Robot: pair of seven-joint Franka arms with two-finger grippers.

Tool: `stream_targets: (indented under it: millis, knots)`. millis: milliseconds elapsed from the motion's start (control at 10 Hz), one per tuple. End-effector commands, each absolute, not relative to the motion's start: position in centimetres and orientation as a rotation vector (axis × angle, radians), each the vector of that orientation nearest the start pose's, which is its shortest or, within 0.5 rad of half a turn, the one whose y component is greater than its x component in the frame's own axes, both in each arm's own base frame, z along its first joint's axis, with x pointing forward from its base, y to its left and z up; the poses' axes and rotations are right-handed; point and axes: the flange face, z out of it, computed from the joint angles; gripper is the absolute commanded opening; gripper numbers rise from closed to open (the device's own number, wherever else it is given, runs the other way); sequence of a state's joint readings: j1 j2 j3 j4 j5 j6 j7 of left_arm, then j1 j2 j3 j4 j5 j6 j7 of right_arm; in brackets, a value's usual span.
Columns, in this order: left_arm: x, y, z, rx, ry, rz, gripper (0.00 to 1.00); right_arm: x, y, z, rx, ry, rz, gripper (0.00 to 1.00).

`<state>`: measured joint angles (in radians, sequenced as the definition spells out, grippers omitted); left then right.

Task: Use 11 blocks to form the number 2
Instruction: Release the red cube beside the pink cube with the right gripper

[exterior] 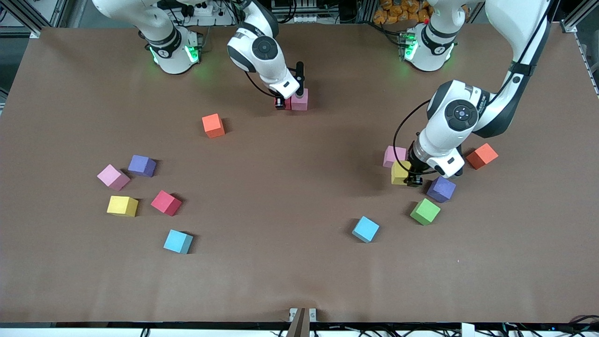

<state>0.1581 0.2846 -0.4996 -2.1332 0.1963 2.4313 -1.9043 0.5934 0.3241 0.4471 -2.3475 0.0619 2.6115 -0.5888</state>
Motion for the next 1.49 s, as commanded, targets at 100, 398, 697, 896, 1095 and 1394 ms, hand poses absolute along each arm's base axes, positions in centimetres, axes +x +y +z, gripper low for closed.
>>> stream_targets:
  millis: [100, 398, 697, 896, 1095, 1394]
  knots:
    - [54.1, -18.9, 30.1, -2.389, -2.105, -0.051, 0.00, 25.5, 44.5, 20.4, -2.134, -2.084, 0.098, 0.67]
    - [54.1, -18.9, 30.0, -2.388, -2.104, -0.050, 0.00, 25.4, 44.5, 20.4, -2.136, -2.083, 0.102, 0.79]
    - [54.0, -19.1, 30.2, -2.385, -2.099, -0.046, 0.00, 25.6, 44.4, 20.7, -2.155, -2.070, 0.110, 0.90]
    - [53.4, -20.5, 30.2, -2.375, -2.107, -0.034, 0.00, 25.4, 44.4, 20.9, -2.154, -2.076, 0.128, 0.92]
    - [52.1, -22.4, 30.1, -2.357, -2.075, -0.001, 0.00, 25.5, 44.0, 21.1, -2.156, -2.082, 0.161, 0.96]
    - [50.0, -24.3, 29.3, -2.302, -2.041, 0.044, 0.00, 25.6, 43.7, 23.2, -2.148, -2.106, 0.221, 1.00]
